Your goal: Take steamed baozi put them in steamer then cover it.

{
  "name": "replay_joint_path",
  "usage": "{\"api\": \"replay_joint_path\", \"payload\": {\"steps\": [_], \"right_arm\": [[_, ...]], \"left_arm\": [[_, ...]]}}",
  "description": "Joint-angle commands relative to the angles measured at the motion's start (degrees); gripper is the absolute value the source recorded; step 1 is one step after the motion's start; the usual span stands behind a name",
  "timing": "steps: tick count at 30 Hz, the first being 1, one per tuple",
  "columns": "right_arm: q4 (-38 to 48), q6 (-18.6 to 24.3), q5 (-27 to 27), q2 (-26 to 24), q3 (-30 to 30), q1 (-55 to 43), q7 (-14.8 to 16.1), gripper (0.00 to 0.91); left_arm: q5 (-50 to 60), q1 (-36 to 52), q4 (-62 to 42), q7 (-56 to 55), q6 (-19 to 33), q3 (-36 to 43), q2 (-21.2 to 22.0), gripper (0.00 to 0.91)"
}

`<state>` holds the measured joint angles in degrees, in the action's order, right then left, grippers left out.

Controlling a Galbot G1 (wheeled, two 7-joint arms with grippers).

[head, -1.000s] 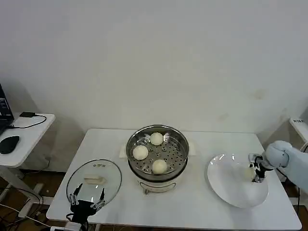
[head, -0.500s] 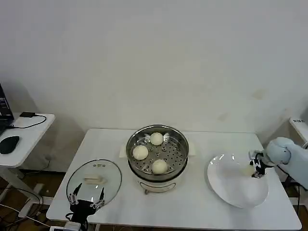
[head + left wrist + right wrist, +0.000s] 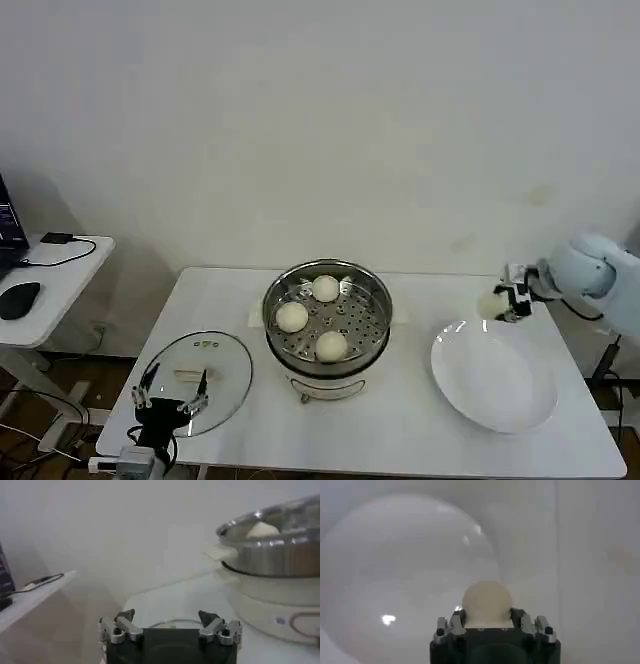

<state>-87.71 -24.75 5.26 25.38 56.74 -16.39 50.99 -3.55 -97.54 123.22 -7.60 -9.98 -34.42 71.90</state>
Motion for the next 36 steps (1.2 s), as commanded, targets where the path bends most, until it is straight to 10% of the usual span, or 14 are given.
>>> {"api": "replay_joint_path", "payload": {"steps": [1,18,36], "right_arm": [[-12.7,-10.5,15.1,5.5,13.0,-17.9,-5.2,0.605],[-5.7,-17.1,41.2,28.0,24.0,-24.6,-17.1,0.615],[3.2,-17.2,35.6,31.1,22.4,-16.0,-18.5,0.615]], "left_arm": [[-4.9,0.7,0.2,-0.7,1.4,-0.3,-0.3,0.907],[-0.7,1.1,-0.4,-0.6,1.4,0.3,0.1,0.907],[-0.4,1.7,0.0,-0.5,1.4,0.1,0.0,0.907]]}}
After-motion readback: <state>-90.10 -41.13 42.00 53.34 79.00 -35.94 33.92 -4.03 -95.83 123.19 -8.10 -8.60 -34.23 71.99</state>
